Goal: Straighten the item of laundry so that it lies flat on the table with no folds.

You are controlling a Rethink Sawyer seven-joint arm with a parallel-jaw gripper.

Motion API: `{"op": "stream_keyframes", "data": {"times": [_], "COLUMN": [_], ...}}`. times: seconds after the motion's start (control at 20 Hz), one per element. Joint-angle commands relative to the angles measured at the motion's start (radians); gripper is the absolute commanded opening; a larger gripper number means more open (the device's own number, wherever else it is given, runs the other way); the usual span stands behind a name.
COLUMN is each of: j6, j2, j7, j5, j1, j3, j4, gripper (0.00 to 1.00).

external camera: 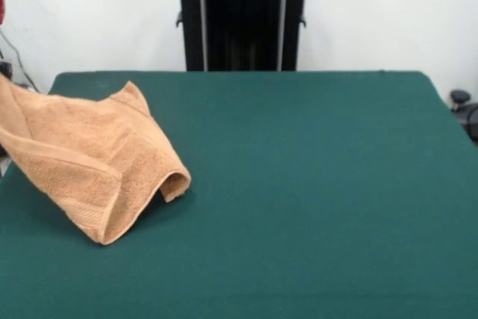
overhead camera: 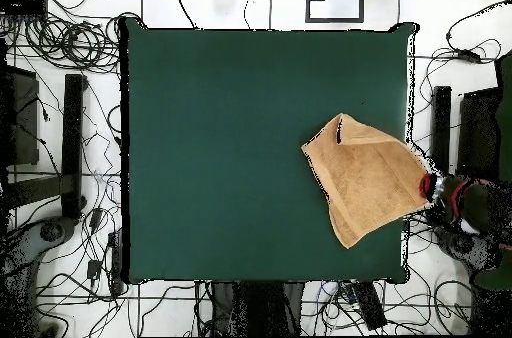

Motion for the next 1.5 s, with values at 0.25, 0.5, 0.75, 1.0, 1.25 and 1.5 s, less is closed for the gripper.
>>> {"op": "stream_keyframes", "data": {"times": [0.25, 0.5, 0.75, 1.0, 1.25, 1.5], "j6": [0.162, 0.220, 0.188, 0.094, -0.029, -0.129], "j2": [0.190, 0.229, 0.173, 0.014, -0.103, -0.175], "j7": [-0.446, -0.504, -0.428, -0.201, 0.069, 0.251], "j5": [-0.041, -0.032, -0.018, 0.021, 0.065, 0.118], "j1": [0.013, 0.021, 0.029, 0.051, 0.124, 0.234], "j3": [0.097, 0.102, 0.079, 0.042, -0.019, -0.117], "j4": [-0.174, -0.242, -0.172, 0.051, 0.237, 0.334], "gripper": [0.00, 0.00, 0.00, 0.00, 0.00, 0.00]}}
